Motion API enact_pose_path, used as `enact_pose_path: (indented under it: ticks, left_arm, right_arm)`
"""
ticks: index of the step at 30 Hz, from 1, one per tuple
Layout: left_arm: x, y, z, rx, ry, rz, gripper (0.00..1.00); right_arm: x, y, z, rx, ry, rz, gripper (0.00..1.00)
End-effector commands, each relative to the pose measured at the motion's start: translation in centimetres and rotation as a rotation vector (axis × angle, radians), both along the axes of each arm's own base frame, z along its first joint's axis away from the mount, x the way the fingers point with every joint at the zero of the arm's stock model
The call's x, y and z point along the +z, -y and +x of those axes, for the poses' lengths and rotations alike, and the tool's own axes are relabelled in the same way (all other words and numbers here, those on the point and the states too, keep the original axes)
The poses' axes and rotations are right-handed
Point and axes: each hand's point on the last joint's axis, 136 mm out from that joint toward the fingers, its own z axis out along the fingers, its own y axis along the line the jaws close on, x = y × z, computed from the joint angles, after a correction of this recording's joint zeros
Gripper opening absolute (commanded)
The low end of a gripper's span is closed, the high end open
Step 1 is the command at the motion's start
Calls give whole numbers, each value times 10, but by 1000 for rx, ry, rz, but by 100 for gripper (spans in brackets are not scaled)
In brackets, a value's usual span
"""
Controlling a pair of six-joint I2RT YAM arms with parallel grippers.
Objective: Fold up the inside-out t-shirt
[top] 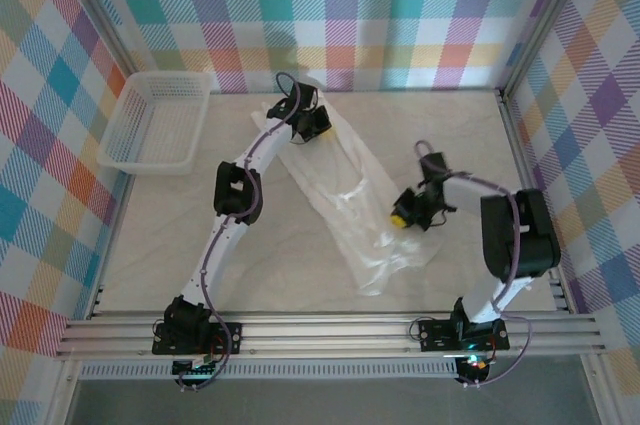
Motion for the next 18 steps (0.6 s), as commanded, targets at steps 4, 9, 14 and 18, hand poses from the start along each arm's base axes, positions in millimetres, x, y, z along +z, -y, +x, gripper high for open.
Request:
enact_pose_path:
  ticks: [4, 9, 14, 18]
  left_arm:
    - [68, 10, -9, -88, 85, -15, 2]
    - [147, -16, -45, -128, 185, -1, 20]
    - [207, -65, -131, -106, 266, -14, 34]
    - [202, -101, -214, -59, 225, -8, 42]
  right_arm:
    - [32, -84, -28, 134, 15, 59, 6]
    - [80, -56, -16, 133, 209, -30, 29]
    - [65, -18, -44, 243, 292, -138, 54]
    - [41, -13, -71, 395, 226, -143, 57]
